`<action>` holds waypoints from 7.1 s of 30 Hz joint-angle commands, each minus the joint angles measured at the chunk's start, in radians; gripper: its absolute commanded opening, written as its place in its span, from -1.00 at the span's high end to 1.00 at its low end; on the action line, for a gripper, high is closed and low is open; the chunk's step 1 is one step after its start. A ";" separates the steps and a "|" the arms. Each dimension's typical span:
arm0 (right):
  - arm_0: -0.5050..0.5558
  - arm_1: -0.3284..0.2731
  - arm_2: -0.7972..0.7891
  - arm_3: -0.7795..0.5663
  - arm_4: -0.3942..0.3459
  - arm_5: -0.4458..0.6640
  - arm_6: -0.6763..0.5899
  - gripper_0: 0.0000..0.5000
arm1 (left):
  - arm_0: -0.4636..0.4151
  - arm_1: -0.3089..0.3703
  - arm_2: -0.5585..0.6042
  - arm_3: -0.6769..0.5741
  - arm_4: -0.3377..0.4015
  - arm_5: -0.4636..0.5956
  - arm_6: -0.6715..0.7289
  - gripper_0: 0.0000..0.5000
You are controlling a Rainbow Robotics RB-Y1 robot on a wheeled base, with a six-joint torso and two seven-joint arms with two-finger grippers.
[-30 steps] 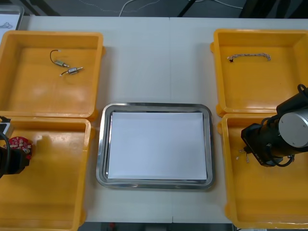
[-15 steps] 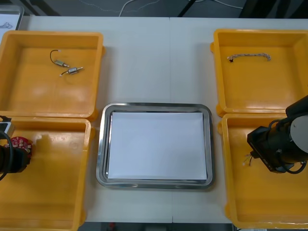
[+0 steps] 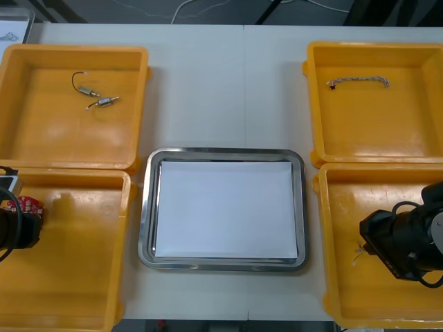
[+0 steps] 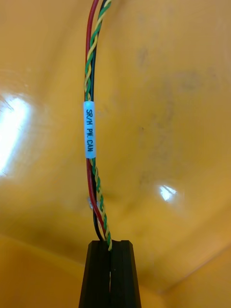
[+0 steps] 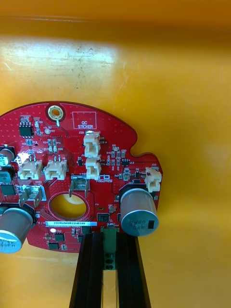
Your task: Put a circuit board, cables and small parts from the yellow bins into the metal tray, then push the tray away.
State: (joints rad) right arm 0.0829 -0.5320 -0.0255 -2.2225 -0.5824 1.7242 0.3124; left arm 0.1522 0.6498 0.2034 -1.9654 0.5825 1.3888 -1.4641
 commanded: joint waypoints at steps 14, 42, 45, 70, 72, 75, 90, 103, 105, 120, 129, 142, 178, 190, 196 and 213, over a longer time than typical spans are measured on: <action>0.055 0.006 -0.034 -0.057 -0.017 -0.020 0.027 -1.00 | -0.023 -0.012 0.053 -0.112 0.019 0.096 -0.073 1.00; -0.104 -0.043 -0.146 0.030 -0.019 0.114 0.473 -1.00 | -0.117 0.126 0.254 -0.445 0.281 0.531 0.131 1.00; -0.112 -0.045 -0.162 0.058 -0.025 0.114 0.516 -1.00 | -0.146 0.146 0.257 -0.454 0.313 0.531 0.165 1.00; -0.055 -0.046 -0.117 0.158 0.030 -0.026 0.611 -1.00 | -0.536 0.455 -0.067 -0.417 0.692 0.531 0.742 1.00; -0.048 -0.043 -0.113 0.158 0.038 -0.032 0.611 -1.00 | -0.574 0.470 -0.104 -0.406 0.717 0.531 0.780 1.00; -0.032 -0.039 -0.111 0.162 0.038 -0.046 0.611 -1.00 | -0.628 0.498 -0.176 -0.394 0.747 0.531 0.861 1.00; -0.017 -0.010 -0.090 0.188 0.072 -0.066 0.614 -1.00 | -0.844 0.502 -0.499 -0.352 0.688 0.484 0.989 1.00; -0.012 0.015 -0.059 0.204 0.108 -0.083 0.610 -1.00 | -1.016 0.358 -0.852 -0.331 0.499 0.434 1.191 1.00; -0.012 0.015 -0.054 0.222 0.104 -0.110 0.613 -1.00 | -1.016 0.330 -0.860 -0.329 0.488 0.434 1.200 1.00; -0.018 0.015 -0.048 0.230 0.073 -0.106 0.608 -1.00 | -0.981 0.129 -1.007 -0.328 0.246 0.406 1.249 1.00; -0.020 0.015 -0.048 0.230 0.059 -0.090 0.605 -0.73 | -0.939 0.057 -1.102 -0.325 0.114 0.381 1.237 1.00; -0.068 0.004 -0.062 0.216 0.047 -0.035 0.616 1.00 | -0.842 0.024 -1.179 -0.320 -0.015 0.372 1.202 1.00; -0.198 -0.157 -0.301 -0.144 -0.116 0.196 1.033 1.00 | -0.835 -0.035 -1.280 -0.207 -0.036 0.348 1.174 1.00; -0.261 -0.186 -0.343 -0.204 -0.228 0.196 1.228 1.00 | -0.836 -0.030 -1.285 -0.198 -0.036 0.326 1.168 1.00; -0.261 -0.229 -0.326 -0.204 -0.326 0.196 1.254 1.00 | -0.835 -0.027 -1.286 -0.198 -0.049 0.315 1.168 0.00; -0.279 -0.299 -0.240 -0.207 -0.369 0.196 1.220 1.00 | -0.852 0.039 -1.179 -0.297 -0.032 0.311 1.177 -1.00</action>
State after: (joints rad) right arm -0.1644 -0.7964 -0.2839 -2.3984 -0.9379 1.9133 1.5561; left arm -0.6938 0.6460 -1.0439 -2.1954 0.5324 1.7031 -0.2400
